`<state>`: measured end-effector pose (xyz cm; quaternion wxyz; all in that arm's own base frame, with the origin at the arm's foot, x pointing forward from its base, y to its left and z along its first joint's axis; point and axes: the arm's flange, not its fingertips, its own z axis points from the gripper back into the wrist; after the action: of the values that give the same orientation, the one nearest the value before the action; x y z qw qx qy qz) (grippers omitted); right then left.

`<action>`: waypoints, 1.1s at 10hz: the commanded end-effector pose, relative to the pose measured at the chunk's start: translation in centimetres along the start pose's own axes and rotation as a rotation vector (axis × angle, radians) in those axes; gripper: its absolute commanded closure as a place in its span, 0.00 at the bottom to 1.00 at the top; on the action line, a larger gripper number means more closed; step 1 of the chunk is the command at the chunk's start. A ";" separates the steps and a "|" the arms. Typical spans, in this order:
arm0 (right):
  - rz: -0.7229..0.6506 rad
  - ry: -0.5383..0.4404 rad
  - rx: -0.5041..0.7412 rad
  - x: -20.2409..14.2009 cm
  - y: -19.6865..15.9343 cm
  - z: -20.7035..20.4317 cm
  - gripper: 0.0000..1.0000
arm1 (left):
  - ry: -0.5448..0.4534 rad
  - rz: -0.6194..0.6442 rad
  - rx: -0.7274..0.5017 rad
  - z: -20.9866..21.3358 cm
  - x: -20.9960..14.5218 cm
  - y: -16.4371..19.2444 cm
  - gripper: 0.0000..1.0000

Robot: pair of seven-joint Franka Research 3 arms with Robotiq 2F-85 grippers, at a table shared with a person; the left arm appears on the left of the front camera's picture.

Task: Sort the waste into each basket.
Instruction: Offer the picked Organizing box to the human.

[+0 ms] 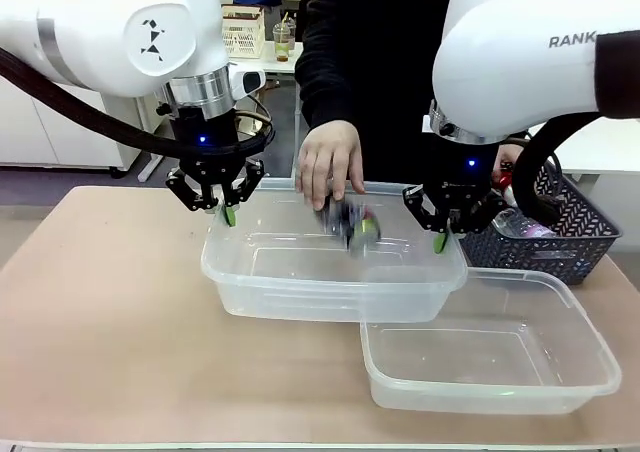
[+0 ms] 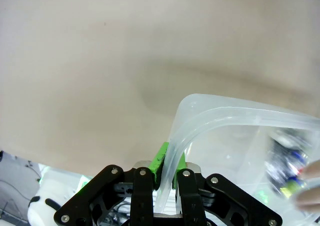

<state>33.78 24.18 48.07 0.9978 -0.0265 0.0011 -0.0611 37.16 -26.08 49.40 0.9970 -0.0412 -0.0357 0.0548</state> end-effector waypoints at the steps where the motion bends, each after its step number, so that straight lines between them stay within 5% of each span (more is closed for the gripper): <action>1: 0.000 0.003 0.000 0.0 0.0 -0.2 0.95 | -0.008 0.009 -0.010 0.4 0.0 0.0 0.93; 11: 0.000 0.003 0.000 0.0 0.0 -0.2 0.95 | -0.008 0.009 -0.010 0.4 0.0 0.0 0.93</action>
<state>33.77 24.18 48.07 0.9978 -0.0265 0.0011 -0.0611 37.16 -26.08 49.40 0.9970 -0.0411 -0.0358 0.0547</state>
